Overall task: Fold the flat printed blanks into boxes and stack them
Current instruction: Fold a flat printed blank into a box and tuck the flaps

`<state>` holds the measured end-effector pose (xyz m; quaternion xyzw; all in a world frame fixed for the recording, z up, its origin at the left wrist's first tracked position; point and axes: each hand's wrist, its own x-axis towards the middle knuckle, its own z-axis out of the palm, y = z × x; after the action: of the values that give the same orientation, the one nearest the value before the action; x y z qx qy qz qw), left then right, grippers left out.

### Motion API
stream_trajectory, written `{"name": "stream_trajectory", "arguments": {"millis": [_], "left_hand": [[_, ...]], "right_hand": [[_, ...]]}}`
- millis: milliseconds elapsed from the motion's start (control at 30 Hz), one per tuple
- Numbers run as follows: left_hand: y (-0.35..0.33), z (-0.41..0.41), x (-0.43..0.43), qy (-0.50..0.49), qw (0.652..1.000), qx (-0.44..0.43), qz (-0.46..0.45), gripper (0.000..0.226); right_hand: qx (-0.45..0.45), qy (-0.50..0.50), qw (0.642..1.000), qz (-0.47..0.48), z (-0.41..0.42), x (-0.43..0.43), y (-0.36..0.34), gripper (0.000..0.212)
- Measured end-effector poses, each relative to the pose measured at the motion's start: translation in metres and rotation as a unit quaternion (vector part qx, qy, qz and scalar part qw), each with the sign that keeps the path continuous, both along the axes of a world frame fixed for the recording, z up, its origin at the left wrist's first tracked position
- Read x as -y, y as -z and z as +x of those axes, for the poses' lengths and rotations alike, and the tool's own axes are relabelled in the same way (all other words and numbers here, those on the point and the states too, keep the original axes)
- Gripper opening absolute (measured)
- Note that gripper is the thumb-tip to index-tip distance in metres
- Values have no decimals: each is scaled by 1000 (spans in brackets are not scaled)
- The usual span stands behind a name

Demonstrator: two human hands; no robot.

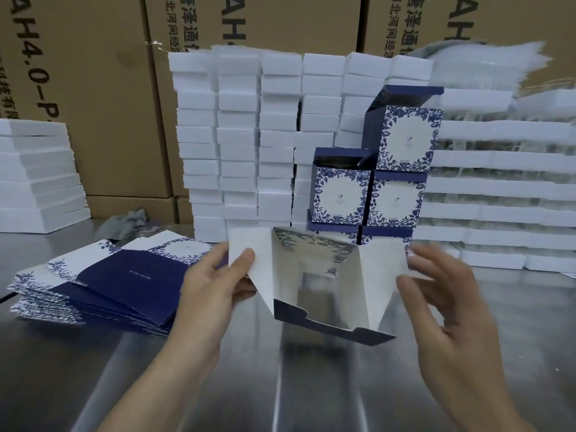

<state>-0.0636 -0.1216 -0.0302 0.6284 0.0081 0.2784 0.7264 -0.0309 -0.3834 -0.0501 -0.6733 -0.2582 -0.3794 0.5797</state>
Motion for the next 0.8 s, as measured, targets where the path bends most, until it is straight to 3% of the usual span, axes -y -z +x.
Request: {"name": "stream_trajectory", "arguments": {"millis": [67, 133, 200, 300, 400, 500, 567, 633, 733, 800], "left_hand": [[-1, -3, 2, -29, 998, 51, 30, 42], [1, -7, 6, -59, 989, 99, 95, 45], [2, -9, 11, -90, 975, 130, 155, 35], [4, -10, 11, -95, 970, 99, 200, 30], [8, -10, 11, -83, 971, 87, 207, 36], [11, -9, 12, -79, 974, 85, 195, 52], [11, -11, 14, -55, 979, 93, 170, 52], [8, -16, 18, -25, 983, 103, 151, 49], [7, -21, 20, 30, 981, 102, 163, 71], [9, -20, 25, 35, 978, 96, 185, 65]], "right_hand": [[0, 28, 999, -45, 1, 4, 1, 18], [15, 38, 994, -98, 1, 6, 2, 19], [13, 5, 987, -162, 0, 9, 5, 44], [-32, -38, 965, -256, 4, 14, 11, 83], [-21, -22, 951, -307, 8, 14, 14, 98], [13, -19, 949, -315, 9, 13, 13, 96], [23, -15, 951, -307, 8, 11, 12, 94], [19, -2, 962, -273, 6, 9, 11, 91], [1, 33, 976, -216, 4, 6, 10, 85], [-7, 58, 981, -188, 3, 5, 10, 82]]}}
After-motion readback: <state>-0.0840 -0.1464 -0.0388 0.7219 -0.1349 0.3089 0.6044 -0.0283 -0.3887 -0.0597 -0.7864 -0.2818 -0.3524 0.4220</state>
